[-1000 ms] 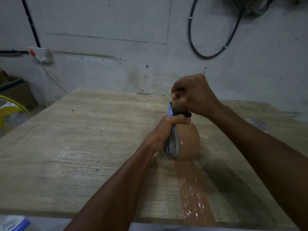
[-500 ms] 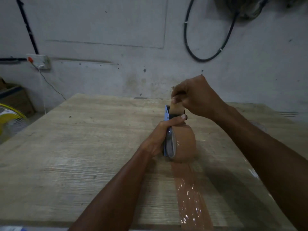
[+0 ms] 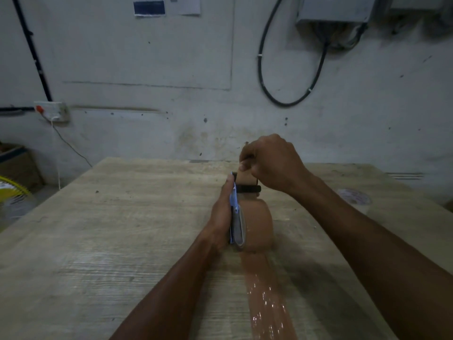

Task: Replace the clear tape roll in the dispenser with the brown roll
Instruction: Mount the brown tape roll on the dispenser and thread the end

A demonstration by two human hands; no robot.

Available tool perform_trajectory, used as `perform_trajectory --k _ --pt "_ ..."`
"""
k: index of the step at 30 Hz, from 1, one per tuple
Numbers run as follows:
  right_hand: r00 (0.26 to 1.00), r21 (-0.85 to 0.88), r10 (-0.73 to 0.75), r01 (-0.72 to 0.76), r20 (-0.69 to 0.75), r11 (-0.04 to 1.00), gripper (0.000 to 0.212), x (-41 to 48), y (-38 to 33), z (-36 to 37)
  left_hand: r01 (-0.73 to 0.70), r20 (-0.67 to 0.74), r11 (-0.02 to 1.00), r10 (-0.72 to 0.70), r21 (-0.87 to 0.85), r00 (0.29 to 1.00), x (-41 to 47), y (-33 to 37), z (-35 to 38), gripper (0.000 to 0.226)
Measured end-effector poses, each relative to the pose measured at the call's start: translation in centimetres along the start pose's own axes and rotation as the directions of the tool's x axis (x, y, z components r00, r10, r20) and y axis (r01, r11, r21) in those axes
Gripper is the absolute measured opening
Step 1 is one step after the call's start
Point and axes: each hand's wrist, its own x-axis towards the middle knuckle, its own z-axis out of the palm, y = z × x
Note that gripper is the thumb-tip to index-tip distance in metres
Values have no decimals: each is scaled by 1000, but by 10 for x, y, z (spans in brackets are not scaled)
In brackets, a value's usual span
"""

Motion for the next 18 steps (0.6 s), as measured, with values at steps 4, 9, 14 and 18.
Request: perform_trajectory --k 4,9,14,18 --pt "999 -68 -39 37 -29 997 12 -5 -8 -5 -61 -7 997 61 52 998 1 -2 1 60" --pt "988 -122 -111 97 -110 988 7 -10 -6 -1 -67 11 996 67 63 998 2 -2 0 56" --pt "964 -96 -183 167 -194 981 6 -21 -2 5 -56 3 996 56 74 998 5 -3 0 56" --pt "973 -48 -160 154 -166 987 3 -22 3 4 -46 -19 996 48 81 999 5 -3 -1 60"
